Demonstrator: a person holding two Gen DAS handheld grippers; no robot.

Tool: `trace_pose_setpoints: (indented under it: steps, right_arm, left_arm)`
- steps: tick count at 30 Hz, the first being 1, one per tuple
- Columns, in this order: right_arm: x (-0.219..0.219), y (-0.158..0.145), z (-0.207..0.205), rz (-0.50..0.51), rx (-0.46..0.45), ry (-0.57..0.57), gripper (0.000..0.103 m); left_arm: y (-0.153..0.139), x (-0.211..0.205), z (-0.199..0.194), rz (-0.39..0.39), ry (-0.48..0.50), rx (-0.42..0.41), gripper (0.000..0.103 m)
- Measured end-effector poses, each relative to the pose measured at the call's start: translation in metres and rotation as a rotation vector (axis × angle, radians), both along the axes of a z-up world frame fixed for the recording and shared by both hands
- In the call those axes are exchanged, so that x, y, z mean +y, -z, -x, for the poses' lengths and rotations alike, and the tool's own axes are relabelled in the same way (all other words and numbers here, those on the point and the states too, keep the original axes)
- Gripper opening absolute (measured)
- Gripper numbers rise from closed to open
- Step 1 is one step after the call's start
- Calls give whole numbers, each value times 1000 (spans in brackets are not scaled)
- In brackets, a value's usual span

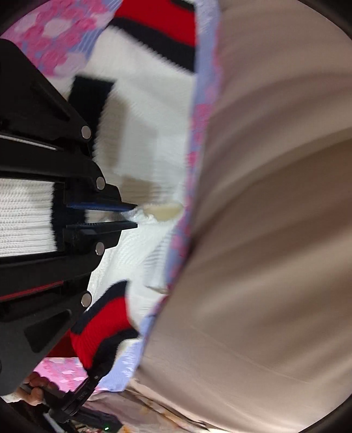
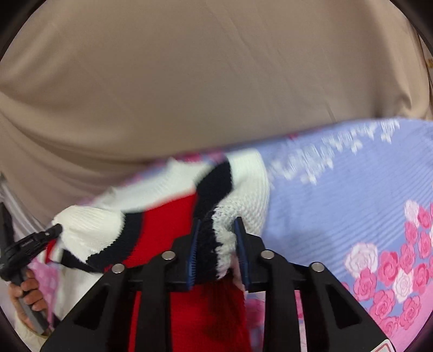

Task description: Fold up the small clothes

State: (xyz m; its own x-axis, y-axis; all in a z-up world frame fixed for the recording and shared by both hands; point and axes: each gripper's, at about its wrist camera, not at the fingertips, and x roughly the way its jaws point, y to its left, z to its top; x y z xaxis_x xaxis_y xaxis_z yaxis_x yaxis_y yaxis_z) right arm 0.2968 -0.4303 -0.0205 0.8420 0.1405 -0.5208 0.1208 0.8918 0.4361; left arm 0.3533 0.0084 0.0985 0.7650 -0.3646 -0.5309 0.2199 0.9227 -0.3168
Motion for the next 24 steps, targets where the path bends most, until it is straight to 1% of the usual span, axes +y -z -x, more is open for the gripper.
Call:
trace_pose_setpoints:
  steps: [1,2,3,4,5,6,7,8,9,10,11,12,14,15,17,19,20,21,22,23,24]
  right_arm:
    - [0,-1,3,18,-8,-5,21]
    - [2,7,-1,47,31,-16,20]
    - [5,19,-10,76,97,-22,20]
    - [4,40,-21,107,201,-16,9]
    - [0,57,-26,100,263,-22,0]
    - [-4,55,-20,76,232,-21,0]
    - [-11,45,-12,50,217,-6,0]
    - [-15,36,-4,24,192,6,4]
    - [-19,26,5,9,163,17,10]
    - [-23,17,15,6,142,23,20]
    - [-25,12,25,1,132,22,33]
    - [-26,10,36,-9,138,17,38]
    - [-14,15,46,-17,164,-50,39]
    - [-8,18,50,-5,185,-83,39]
    - [12,27,44,62,233,-155,39]
    - [24,31,31,113,268,-192,39]
    - [24,39,24,125,280,-191,37]
    - [18,37,19,152,278,-146,30]
    - [8,36,18,149,267,-101,27]
    - [-8,30,24,115,241,-50,26]
    - [-28,28,30,33,204,-12,25]
  left_arm:
    - [-4,6,2,4,-19,-23,6]
    - [-1,9,0,-6,-28,-15,6]
    - [9,9,-5,-30,-34,14,6]
    - [28,4,-12,-82,-53,61,6]
    - [48,-1,-20,-136,-71,109,6]
    - [67,0,-23,-154,-75,156,6]
    - [82,2,-26,-143,-85,192,6]
    - [84,6,-24,-113,-86,179,7]
    - [81,8,-23,-89,-84,170,7]
    - [79,9,-22,-75,-84,167,7]
    - [78,9,-21,-72,-83,163,7]
    - [79,9,-20,-78,-84,162,7]
    - [85,5,-18,-97,-86,167,8]
    - [84,3,-19,-93,-88,161,8]
    - [84,0,-16,-96,-93,155,9]
    - [83,10,-15,-91,-93,156,9]
    - [83,13,-14,-91,-92,157,9]
    - [83,14,-14,-90,-90,159,9]
    - [84,16,-13,-86,-89,160,9]
    - [83,19,-15,-84,-89,162,9]
    - [83,19,-16,-80,-88,164,9]
